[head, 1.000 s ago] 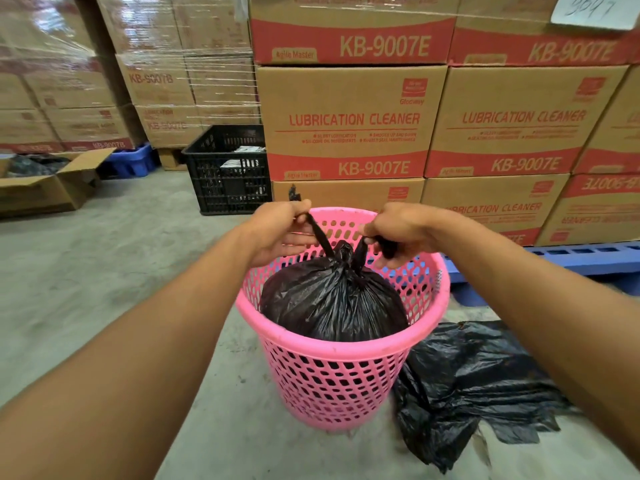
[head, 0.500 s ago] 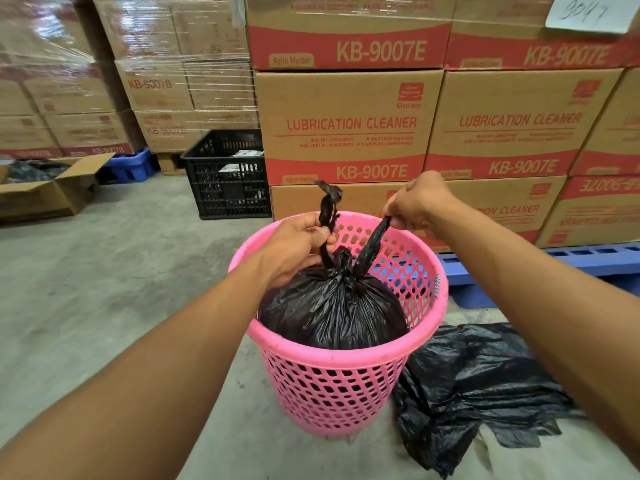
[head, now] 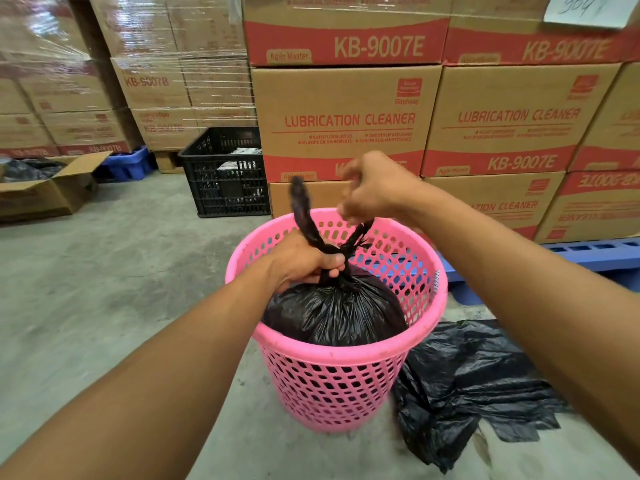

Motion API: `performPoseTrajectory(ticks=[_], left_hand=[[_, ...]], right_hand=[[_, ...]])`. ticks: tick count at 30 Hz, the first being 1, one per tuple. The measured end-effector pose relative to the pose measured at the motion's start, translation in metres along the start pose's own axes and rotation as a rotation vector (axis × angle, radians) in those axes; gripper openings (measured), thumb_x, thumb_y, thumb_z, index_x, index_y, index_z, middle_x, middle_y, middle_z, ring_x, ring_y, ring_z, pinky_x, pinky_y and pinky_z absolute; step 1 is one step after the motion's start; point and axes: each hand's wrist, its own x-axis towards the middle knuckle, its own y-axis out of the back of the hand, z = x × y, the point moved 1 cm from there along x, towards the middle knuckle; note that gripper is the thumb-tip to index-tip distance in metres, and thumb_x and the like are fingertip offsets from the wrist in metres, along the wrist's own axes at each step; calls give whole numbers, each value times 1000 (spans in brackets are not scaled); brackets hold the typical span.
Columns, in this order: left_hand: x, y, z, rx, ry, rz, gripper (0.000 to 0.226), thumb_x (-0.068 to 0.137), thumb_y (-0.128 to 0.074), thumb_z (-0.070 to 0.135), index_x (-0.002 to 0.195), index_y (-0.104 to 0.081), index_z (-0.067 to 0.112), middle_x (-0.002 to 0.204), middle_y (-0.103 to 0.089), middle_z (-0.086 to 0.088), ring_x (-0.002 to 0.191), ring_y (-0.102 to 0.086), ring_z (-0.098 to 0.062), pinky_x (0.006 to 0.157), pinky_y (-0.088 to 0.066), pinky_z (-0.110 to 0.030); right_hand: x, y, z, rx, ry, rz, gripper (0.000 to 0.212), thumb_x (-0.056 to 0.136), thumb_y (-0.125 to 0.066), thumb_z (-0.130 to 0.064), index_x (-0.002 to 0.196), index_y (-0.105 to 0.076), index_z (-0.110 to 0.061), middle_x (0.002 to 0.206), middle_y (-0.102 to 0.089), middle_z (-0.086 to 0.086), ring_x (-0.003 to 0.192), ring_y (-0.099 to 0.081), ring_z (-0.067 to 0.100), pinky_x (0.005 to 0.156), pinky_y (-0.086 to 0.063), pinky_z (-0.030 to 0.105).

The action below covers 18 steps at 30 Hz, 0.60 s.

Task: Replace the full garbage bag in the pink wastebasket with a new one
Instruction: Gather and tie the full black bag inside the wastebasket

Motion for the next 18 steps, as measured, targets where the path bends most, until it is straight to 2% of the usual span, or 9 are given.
performPoseTrajectory(ticks=[2,4,5,6,8,9,12,15,18], left_hand=[[1,1,-1,-7,18,-9,10,86,-66,6,79,-69,12,74,-71,0,62,-63,-7,57,-50,-17],[3,0,-1,-40,24,-11,9,86,-67,6,79,-70,12,77,-72,-3,65,-64,-9,63,-53,-20],[3,0,0,-53,26,-10,7,86,-68,6,82,-70,11,78,-72,-3,65,-64,-9,62,-53,-20],[5,-1,-1,-59,26,-8,4,86,-69,8,84,-71,11,79,-72,-4,64,-64,-9,61,-53,-20],[5,0,-2,-64,22,-14,4,87,-69,16,88,-70,12,81,-71,-5,66,-64,-9,60,-52,-19],[5,0,-2,-70,21,-26,9,89,-68,22,91,-70,13,82,-71,-6,67,-64,-10,61,-52,-20],[9,-4,-2,-117,31,11,29,96,-55,34,96,-70,9,81,-72,-9,69,-65,-15,67,-55,-25],[11,-4,-5,47,-33,113,32,99,-49,23,76,-69,16,72,-72,-1,69,-64,-12,66,-51,-21],[12,-1,-9,130,-105,112,37,93,-51,6,61,-65,18,64,-68,6,70,-59,-13,77,-45,-29]], right_hand=[[2,5,15,-185,-92,-89,61,79,-63,15,135,-49,-4,95,-68,16,76,-70,28,68,-63,39],[-2,1,31,-246,-148,-245,62,80,-65,12,133,-54,-18,93,-66,13,74,-67,28,64,-61,37],[-5,-2,37,-236,-164,-299,54,81,-67,8,125,-59,-21,91,-67,15,72,-64,27,63,-60,36],[-6,-4,42,-219,-167,-308,41,82,-69,3,119,-65,-16,85,-67,15,68,-61,26,60,-59,33],[-6,-3,45,-171,-159,-229,16,85,-72,-6,100,-73,-4,71,-66,11,56,-57,20,54,-54,28],[-5,-1,44,-126,-163,-193,10,86,-71,-9,91,-73,-1,67,-64,8,51,-55,16,51,-52,26],[-4,-1,36,10,-198,-147,9,90,-66,-10,88,-70,-1,63,-64,9,44,-55,15,43,-45,22],[-2,0,24,128,-188,-56,14,89,-63,-4,93,-70,7,67,-64,17,54,-56,24,45,-44,25],[3,6,19,229,-184,61,14,89,-57,2,88,-71,4,65,-64,15,50,-56,19,48,-50,26]])
